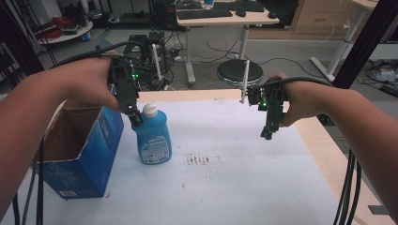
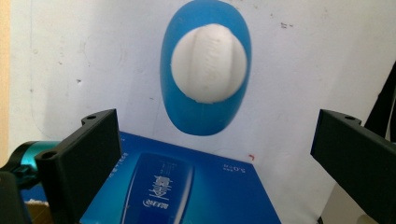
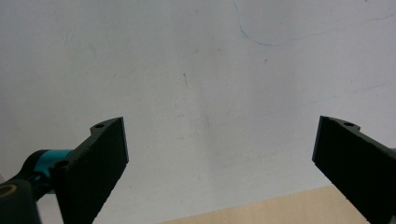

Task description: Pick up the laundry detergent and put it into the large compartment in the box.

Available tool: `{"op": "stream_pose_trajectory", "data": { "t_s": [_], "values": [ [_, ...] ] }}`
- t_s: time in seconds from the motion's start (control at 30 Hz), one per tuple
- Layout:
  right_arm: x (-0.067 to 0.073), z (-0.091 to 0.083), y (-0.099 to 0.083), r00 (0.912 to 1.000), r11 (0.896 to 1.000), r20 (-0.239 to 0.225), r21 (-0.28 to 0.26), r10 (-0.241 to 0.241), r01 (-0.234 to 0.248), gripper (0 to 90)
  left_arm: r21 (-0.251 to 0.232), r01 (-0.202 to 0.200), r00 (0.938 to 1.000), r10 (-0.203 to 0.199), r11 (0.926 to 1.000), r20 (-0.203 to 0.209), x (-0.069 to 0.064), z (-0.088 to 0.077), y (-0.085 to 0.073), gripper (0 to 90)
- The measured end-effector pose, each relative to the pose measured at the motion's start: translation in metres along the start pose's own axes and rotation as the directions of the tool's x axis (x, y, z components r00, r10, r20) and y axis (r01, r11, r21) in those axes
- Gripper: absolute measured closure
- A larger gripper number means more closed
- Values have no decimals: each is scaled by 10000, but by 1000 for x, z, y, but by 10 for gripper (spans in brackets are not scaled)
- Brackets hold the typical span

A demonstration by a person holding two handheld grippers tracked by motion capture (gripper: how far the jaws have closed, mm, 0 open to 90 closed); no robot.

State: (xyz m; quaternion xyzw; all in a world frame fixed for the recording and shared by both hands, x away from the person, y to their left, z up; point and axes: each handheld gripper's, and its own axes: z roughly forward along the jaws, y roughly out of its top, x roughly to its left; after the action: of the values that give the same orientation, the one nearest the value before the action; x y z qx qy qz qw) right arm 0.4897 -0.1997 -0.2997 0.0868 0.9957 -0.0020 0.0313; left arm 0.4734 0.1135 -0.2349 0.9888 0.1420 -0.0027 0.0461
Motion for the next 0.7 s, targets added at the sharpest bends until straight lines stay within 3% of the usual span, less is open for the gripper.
{"op": "stream_pose_trajectory", "data": {
  "t_s": [0.17,0.27,0.4,0.7],
  "values": [
    [-1,0,-1,10000,10000,16,24,33,-33,25,-281,359,9992,-354,9990,191,8,10,2,17],
    [-1,1,-1,10000,10000,41,35,51,-51,25,-128,351,9991,-347,9993,260,9,18,5,17],
    [-1,2,0,10000,10000,18,33,16,-16,24,-275,461,9987,-454,9986,246,10,25,8,17],
    [0,4,5,10000,9999,41,77,-88,87,25,133,411,9989,-413,9991,202,13,42,15,17]
  ]
}}
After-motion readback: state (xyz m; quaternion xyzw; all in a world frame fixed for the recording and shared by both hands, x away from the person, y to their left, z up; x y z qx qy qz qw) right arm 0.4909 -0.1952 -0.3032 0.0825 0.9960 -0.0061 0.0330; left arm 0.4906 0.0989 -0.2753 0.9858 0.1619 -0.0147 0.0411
